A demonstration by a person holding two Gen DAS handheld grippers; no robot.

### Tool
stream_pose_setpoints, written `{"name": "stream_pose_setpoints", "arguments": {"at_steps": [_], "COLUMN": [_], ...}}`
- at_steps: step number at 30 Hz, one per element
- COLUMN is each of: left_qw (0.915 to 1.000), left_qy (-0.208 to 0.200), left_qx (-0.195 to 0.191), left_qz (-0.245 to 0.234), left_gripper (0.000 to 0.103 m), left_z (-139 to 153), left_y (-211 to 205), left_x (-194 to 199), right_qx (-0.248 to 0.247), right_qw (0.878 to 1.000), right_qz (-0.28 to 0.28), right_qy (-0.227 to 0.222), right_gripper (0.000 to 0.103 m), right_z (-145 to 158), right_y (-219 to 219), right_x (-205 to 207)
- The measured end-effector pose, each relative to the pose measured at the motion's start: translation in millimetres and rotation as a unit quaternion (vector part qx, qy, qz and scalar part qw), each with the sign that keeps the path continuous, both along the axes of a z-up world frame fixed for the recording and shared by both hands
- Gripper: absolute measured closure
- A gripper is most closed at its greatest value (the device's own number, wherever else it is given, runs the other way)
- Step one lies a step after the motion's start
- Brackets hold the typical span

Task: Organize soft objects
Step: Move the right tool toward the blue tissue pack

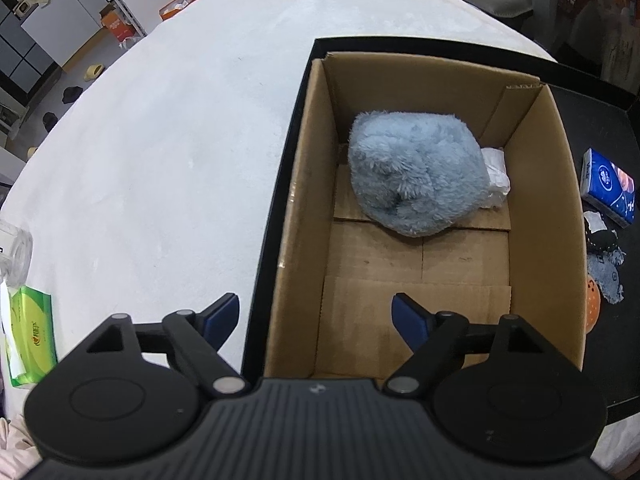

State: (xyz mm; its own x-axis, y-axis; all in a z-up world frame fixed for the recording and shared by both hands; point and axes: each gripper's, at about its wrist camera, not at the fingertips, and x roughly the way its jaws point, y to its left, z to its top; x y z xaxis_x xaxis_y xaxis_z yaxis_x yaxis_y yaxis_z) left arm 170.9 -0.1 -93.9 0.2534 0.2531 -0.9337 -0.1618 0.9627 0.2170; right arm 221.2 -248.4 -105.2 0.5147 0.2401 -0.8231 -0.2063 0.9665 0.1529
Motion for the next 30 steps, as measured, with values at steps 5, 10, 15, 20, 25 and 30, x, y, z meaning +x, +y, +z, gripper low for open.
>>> {"name": "stream_pose_setpoints", "arguments": {"at_steps": [5, 10, 15, 20, 25, 30], "left_qw": [0.9999, 0.9998, 0.9995, 0.9992, 0.9988, 0.9983], "left_qy": [0.011, 0.017, 0.023, 0.029, 0.036, 0.039], "left_qx": [0.006, 0.013, 0.021, 0.027, 0.032, 0.043], "left_qz": [-0.003, -0.005, -0.010, -0.008, -0.004, -0.002], "left_gripper": [0.021, 0.021, 0.021, 0.021, 0.021, 0.019], "left_z": [-7.3, -10.6, -12.3, -13.1, -17.2, -20.7], "left_y": [-7.7, -14.5, -20.5, -22.1, -23.3, -27.2], "left_x": [3.2, 7.3, 10.2, 11.3, 14.3, 16.4], "right_qx": [-0.004, -0.001, 0.007, -0.010, -0.033, -0.060], "right_qw": [1.000, 1.000, 0.999, 0.999, 0.999, 0.997], "right_qz": [-0.011, -0.013, -0.024, -0.023, -0.002, -0.018], "right_qy": [0.015, 0.027, 0.027, 0.024, 0.014, 0.036], "right_gripper": [0.002, 0.002, 0.000, 0.000, 0.000, 0.000], "right_z": [-16.4, -27.7, -36.3, -44.7, -46.2, -57.0], "right_y": [-3.5, -3.6, -4.3, 4.8, 16.3, 10.1], "right_x": [8.2, 16.4, 24.0, 30.3, 29.1, 32.4]}}
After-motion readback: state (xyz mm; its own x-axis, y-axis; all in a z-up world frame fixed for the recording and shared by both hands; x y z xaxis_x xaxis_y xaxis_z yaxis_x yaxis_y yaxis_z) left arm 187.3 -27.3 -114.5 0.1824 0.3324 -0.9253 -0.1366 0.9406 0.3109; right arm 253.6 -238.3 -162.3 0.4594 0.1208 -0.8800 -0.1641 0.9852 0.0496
